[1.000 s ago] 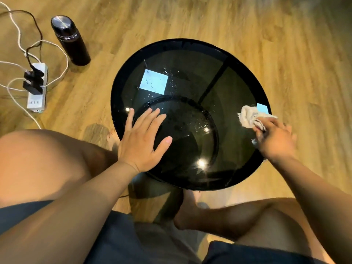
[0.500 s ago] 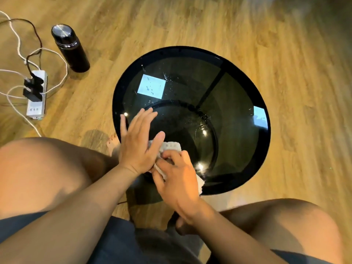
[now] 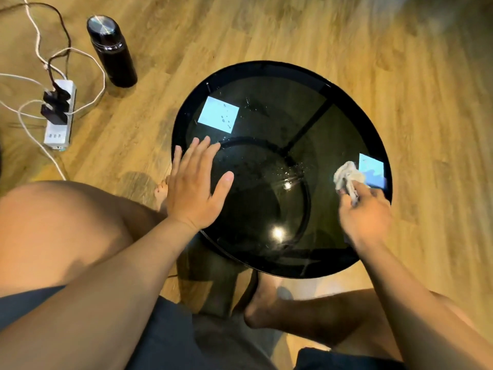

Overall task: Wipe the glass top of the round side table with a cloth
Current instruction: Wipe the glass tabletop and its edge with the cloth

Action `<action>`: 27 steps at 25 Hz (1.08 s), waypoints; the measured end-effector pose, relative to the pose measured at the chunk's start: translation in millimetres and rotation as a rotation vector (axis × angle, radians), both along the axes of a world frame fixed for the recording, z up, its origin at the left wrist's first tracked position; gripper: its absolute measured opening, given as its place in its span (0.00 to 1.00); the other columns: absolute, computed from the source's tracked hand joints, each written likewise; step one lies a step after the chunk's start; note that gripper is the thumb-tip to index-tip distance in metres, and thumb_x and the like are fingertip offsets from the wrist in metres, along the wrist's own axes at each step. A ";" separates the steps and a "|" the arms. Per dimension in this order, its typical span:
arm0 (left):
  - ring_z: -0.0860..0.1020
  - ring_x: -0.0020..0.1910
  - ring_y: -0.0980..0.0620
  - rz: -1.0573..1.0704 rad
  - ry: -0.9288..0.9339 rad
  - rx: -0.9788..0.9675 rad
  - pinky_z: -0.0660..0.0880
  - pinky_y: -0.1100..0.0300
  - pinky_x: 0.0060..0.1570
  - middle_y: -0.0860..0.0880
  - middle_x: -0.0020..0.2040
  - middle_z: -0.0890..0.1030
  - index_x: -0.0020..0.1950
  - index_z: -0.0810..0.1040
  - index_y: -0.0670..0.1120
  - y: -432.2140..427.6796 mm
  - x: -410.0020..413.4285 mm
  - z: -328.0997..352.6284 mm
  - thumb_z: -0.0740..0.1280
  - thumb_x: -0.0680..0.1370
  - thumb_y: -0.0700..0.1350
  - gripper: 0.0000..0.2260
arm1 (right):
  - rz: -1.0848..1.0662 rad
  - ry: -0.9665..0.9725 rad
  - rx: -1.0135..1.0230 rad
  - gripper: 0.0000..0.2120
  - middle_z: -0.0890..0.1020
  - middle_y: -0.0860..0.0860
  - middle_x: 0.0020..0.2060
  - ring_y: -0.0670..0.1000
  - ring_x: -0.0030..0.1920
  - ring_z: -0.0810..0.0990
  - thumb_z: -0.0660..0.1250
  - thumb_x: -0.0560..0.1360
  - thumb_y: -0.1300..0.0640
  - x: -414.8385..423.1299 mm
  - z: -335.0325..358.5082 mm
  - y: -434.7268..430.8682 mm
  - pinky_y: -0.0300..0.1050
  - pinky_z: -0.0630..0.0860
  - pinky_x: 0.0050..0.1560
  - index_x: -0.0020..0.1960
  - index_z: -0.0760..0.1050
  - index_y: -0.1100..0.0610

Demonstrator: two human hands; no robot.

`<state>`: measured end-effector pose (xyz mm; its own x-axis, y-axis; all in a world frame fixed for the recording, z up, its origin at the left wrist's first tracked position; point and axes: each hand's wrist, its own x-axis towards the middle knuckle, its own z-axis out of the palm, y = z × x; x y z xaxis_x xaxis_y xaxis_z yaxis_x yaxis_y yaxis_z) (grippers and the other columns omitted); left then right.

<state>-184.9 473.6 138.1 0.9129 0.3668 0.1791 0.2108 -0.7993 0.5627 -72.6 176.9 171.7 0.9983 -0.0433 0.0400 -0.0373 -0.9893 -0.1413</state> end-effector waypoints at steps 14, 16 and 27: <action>0.52 0.80 0.47 -0.047 0.123 0.153 0.40 0.41 0.77 0.48 0.80 0.60 0.77 0.59 0.52 -1.1 -0.1 1.2 0.44 0.80 0.64 0.30 | 0.262 -0.008 0.046 0.19 0.76 0.55 0.54 0.61 0.55 0.77 0.62 0.73 0.49 15.1 -3.4 -20.7 0.53 0.79 0.51 0.63 0.77 0.45; 0.52 0.80 0.47 -0.043 0.124 0.139 0.41 0.41 0.77 0.48 0.80 0.59 0.77 0.59 0.52 -1.0 0.2 1.5 0.43 0.79 0.65 0.31 | 0.054 0.042 -0.019 0.20 0.77 0.61 0.52 0.65 0.53 0.78 0.58 0.73 0.46 55.8 5.4 -49.6 0.54 0.77 0.53 0.63 0.75 0.48; 0.56 0.79 0.46 -0.057 0.028 0.048 0.44 0.42 0.77 0.46 0.78 0.63 0.77 0.62 0.49 1.8 -1.5 -0.4 0.48 0.80 0.61 0.29 | 0.559 0.077 0.185 0.18 0.78 0.51 0.48 0.54 0.48 0.77 0.62 0.71 0.45 -143.6 0.6 125.1 0.41 0.72 0.40 0.59 0.78 0.46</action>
